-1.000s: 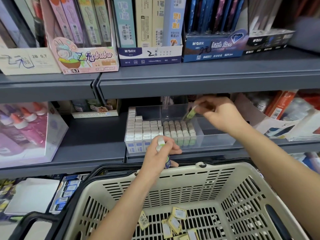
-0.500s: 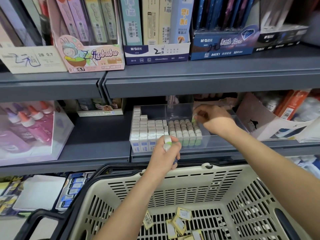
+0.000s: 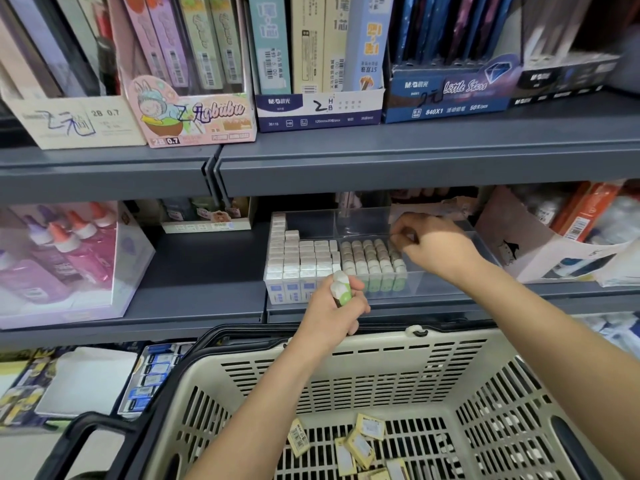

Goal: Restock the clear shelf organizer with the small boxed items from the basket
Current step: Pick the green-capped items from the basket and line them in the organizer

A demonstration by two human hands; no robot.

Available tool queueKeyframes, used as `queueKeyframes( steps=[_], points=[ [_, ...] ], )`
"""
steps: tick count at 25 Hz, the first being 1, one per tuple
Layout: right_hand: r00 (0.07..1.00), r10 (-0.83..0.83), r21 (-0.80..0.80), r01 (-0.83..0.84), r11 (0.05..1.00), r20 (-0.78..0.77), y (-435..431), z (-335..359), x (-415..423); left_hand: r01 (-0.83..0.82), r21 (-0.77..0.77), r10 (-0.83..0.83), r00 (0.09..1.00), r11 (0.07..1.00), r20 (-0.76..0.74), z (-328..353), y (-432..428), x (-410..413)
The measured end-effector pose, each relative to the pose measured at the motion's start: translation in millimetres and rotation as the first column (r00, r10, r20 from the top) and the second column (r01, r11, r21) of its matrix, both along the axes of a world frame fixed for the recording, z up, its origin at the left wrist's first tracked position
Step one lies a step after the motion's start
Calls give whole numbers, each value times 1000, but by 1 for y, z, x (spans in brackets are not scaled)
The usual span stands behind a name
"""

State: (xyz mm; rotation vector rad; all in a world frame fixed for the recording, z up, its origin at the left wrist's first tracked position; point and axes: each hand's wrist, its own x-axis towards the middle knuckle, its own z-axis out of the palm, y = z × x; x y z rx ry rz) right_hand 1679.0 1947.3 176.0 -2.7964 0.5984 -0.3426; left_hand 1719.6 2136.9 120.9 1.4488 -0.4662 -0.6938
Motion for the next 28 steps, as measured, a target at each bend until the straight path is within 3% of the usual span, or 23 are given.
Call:
queueKeyframes(
  steps=[4,6,9,13,16,18,23,28],
  points=[
    [936,344,268,-350,898,71,45,8,-18,51,17,-51,997,999,56,-1,-1,2],
    [910,414,266,-408,874,34,59,4,-19,87,32,-89,992,996,89,0,0,2],
    [933,348,298,-360,884,94,60,2,-27,92,33,-96,988,995,124,1,1,0],
    [964,96,476,-208,854,249,34,16,-39,59,-45,-57,997,997,46,1,2,-4],
    [948,-80,423,-61,904,307,6,27,-46,54,17,-56,979,998,196,-2,2,-6],
    [945,-134,384,9,923,300,-1,27,-52,38,50,-48,975,998,218,-4,2,-7],
    [978,-76,313,12,950,195,0,18,-51,36,-38,-37,999,999,-38,-2,4,-2],
    [986,-36,230,-2,973,163,-2,22,-50,23,-1,-23,995,1000,95,-5,5,-4]
  ],
)
